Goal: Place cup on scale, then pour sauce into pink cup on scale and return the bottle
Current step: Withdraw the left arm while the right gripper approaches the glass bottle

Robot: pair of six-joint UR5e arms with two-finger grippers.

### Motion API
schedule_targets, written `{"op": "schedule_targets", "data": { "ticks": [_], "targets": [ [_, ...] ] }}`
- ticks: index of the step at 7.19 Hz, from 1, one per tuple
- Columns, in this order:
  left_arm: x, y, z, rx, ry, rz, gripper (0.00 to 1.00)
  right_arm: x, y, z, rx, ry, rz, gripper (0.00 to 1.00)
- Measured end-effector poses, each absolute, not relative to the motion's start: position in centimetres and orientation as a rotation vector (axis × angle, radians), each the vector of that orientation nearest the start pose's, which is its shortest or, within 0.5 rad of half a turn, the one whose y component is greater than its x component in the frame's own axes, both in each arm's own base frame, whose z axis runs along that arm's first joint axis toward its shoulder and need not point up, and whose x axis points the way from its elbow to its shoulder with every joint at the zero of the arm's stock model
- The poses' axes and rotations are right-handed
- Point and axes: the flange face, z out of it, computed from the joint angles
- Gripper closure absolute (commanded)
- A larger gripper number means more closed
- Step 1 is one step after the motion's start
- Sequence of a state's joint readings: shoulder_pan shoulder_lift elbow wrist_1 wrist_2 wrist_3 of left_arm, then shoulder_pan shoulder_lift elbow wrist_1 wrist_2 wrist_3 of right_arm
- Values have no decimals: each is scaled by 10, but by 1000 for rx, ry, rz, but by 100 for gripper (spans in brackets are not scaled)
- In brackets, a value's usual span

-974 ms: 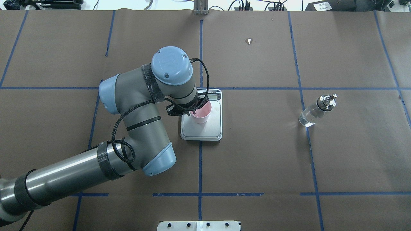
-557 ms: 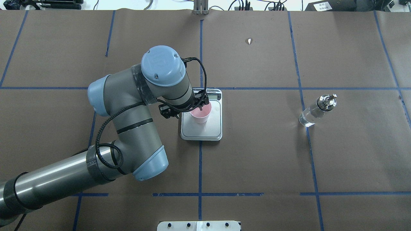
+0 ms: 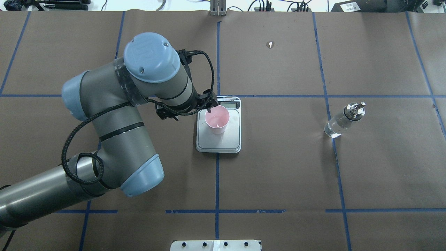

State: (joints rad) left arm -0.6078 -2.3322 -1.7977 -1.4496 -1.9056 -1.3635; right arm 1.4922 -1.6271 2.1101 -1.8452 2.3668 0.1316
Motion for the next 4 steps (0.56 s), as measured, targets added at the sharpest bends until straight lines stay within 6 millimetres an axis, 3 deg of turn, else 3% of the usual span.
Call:
{"op": "schedule_targets", "data": {
  "ticks": [2, 4],
  "targets": [
    [403, -462, 141, 98, 901, -157, 0, -1, -416, 394, 147, -833, -51, 0],
    [335, -473, 177, 165, 872, -90, 0, -40, -391, 345, 153, -860, -29, 0]
  ]
}}
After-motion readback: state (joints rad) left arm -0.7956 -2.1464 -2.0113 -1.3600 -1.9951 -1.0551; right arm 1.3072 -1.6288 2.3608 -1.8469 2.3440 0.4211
